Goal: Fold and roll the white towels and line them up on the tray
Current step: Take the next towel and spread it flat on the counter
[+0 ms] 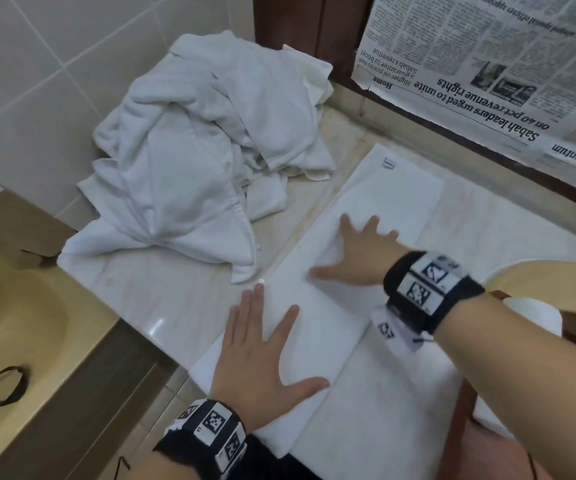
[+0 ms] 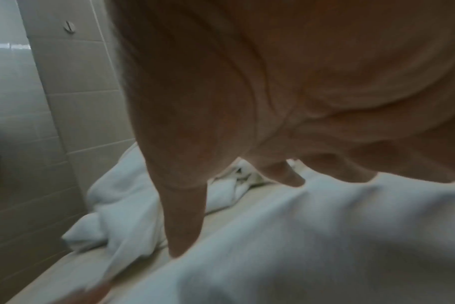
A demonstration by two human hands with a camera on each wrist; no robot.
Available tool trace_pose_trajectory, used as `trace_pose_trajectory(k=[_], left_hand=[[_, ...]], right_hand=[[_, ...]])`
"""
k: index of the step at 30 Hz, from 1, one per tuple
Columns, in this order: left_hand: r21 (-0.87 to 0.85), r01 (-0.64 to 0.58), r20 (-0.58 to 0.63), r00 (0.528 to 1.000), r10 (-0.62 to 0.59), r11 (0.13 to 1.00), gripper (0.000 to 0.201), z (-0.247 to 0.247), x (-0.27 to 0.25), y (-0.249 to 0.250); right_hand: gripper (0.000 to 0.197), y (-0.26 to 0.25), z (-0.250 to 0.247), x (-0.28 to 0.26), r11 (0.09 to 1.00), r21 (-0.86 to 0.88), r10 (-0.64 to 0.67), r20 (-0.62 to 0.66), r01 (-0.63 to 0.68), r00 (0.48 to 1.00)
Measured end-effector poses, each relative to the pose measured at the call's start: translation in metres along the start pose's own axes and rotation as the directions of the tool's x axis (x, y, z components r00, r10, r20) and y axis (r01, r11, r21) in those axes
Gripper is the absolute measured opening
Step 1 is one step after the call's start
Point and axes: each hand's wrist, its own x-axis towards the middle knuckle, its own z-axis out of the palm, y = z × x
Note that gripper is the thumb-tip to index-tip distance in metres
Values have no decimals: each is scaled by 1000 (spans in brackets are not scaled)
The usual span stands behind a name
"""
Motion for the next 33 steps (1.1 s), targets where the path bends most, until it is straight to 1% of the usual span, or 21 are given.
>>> trace_pose_trajectory(k=[1,3,4,6,11,13,15,17,18,19,20,21,22,26,29,31,33], left_hand=[[-21,30,-20,999,-31,999,105,-1,-1,0],[-36,84,-58,995,-86,996,92,-3,-3,0],[-31,110,-70,991,-112,993,88,-4,-3,0],[-16,129,-78,989,-129,992,87,-5,-4,-2],[71,15,-19,1000,-13,997,94,1,-6,-6],[62,-11,-12,1000,12,998,96,2,-7,-7],[59,-24,-5,1000,25,998,98,3,-7,-9],[52,-24,-2,1000,24,998,99,2,-6,-10],[45,-23,-8,1000,23,999,99,1,-6,-11],[40,-26,-11,1000,27,999,100,1,-6,-12],[36,-36,-7,999,36,999,100,-1,-7,-14],[35,-55,0,999,55,998,100,-2,-9,-16],[38,-80,6,997,80,996,100,-4,-12,-20],[68,-188,26,982,187,980,97,-10,-16,-38],[34,-251,23,968,250,967,97,-16,-13,-49],[17,-314,40,949,314,949,102,-21,-11,-56],[2,-391,50,919,390,920,105,-27,-10,-64]], right_hand=[[134,2,12,-1,1000,-8,4,28,-4,1000],[137,12,19,6,1000,-9,14,18,-14,1000],[137,17,16,13,1000,-13,13,2,-13,1000],[138,26,3,26,999,-31,9,-24,-9,1000],[135,48,-47,55,998,-57,-9,-91,4,996],[134,53,-62,58,999,-48,15,-99,-20,995],[130,45,-67,49,999,-23,28,-119,-31,992],[123,24,-54,27,1000,2,-30,-131,30,991],[122,13,-42,15,997,-17,-76,-101,74,992],[122,3,-27,5,992,-52,-115,-43,112,992],[123,-3,-13,-1,988,-88,-127,19,129,992],[125,-3,-3,0,986,-113,-120,50,125,991],[127,0,0,4,988,-114,-105,42,109,994],[129,33,-33,36,998,-33,-55,-82,52,995],[127,37,-38,31,998,43,-39,-168,46,985],[117,27,-27,12,992,106,-39,-242,66,969],[98,10,-7,-18,973,201,-45,-307,111,951]])
